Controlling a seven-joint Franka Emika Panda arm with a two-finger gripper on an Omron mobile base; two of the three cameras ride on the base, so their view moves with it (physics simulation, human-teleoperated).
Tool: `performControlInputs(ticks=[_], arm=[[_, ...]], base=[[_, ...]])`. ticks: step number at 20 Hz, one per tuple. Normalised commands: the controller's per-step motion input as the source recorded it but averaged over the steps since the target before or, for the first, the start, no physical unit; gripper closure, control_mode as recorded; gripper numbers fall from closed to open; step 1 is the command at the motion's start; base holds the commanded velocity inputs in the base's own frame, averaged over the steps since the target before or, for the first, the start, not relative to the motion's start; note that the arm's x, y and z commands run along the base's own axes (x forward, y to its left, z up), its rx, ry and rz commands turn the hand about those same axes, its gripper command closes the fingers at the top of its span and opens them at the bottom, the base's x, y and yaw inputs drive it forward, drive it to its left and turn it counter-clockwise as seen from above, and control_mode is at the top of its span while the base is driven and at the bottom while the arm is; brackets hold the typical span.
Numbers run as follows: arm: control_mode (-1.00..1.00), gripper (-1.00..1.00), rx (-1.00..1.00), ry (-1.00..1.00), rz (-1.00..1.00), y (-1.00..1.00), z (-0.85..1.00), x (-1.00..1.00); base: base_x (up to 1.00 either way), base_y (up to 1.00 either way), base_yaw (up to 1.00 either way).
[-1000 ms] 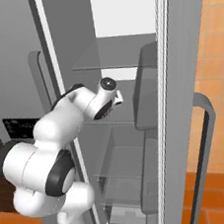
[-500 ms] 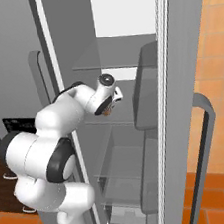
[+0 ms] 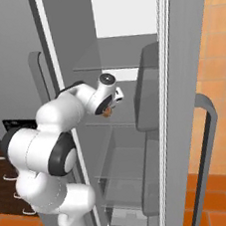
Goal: Place one onion and one chicken drumstick in each tupperware on the nearby counter, to pack two identical lunches.
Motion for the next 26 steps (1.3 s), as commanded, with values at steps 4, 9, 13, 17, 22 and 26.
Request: performControlInputs(ticks=[4,9,13,17,22,26], arm=[[-1.00,-1.00,0.00,0.02,0.00,0.00,-0.13,0.17],[-1.00,-1.00,0.00,0.00,0.00,0.00,-0.14,0.11],[-1.00,-1.00,0.00,0.00,0.00,0.00,-0.06,0.14],[-1.00,-1.00,0.00,0.00,0.00,0.00,-0.05,0.25],[-1.00,-1.00,0.00,0.00,0.00,0.00,-0.13,0.16],[-1.00,-1.00,0.00,0.00,0.00,0.04,-0.34,0.00]], base=[[0.00,0.00,0.00],[0.00,0.00,0.00],[0.00,0.00,0.00],[0.00,0.00,0.00],[0.00,0.00,0.00],[0.00,0.00,0.00]])
